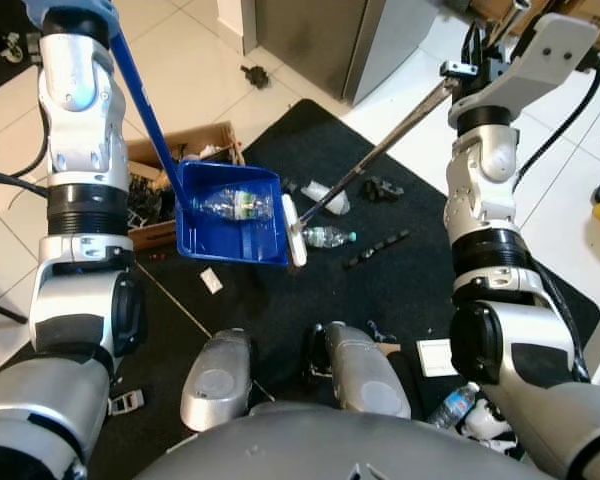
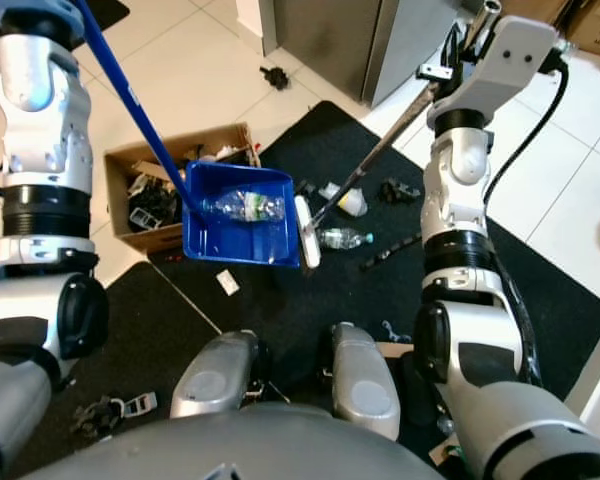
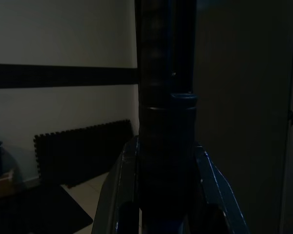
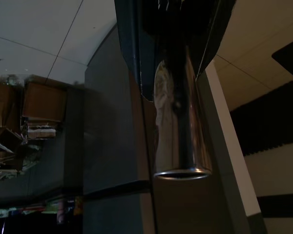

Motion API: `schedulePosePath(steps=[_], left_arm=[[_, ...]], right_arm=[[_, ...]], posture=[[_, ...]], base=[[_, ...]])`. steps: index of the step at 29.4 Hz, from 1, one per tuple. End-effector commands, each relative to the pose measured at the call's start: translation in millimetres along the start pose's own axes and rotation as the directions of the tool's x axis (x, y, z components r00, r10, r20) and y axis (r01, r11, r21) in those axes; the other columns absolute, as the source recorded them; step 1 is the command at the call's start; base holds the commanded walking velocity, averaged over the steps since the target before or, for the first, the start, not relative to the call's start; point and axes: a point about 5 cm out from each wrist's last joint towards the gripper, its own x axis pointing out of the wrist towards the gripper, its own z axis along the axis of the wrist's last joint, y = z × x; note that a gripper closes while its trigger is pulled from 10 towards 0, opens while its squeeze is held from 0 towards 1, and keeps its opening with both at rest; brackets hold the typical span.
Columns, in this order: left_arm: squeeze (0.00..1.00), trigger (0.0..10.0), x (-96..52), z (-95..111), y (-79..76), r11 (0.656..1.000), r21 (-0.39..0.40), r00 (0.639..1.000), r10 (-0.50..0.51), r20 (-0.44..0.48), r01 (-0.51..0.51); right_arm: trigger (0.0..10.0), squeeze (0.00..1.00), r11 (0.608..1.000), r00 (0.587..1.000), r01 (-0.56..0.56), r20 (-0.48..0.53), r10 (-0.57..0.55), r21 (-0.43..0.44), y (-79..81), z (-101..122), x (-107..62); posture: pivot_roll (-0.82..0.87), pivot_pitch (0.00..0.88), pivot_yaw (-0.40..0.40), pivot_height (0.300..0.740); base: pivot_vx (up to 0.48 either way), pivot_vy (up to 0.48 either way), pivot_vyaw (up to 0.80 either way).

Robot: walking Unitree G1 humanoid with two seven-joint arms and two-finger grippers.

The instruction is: Sweep floor

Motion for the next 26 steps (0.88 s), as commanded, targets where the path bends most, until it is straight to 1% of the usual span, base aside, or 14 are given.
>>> schedulePosePath(steps=[1,26], left_arm=[[0.0,10.0,1.8,7.6,-1.6,1.0,-0.001,0.999,-0.001,0.043,0.001],[0.0,10.0,0.8,6.6,-2.1,1.0,0.003,0.999,-0.002,0.041,0.002]], right_arm=[[10.0,0.0,1.0,1.0,-0.001,0.023,0.0,0.011,1.1,4.6,3.1],[10.0,0.0,1.0,1.0,0.001,0.016,-0.001,0.008,0.2,3.2,2.4]], posture=[[0.15,0.0,-0.014,0.74],[0.15,0.0,-0.015,0.74]], base=[[0.48,0.0,0.0],[0.48,0.0,0.0]])
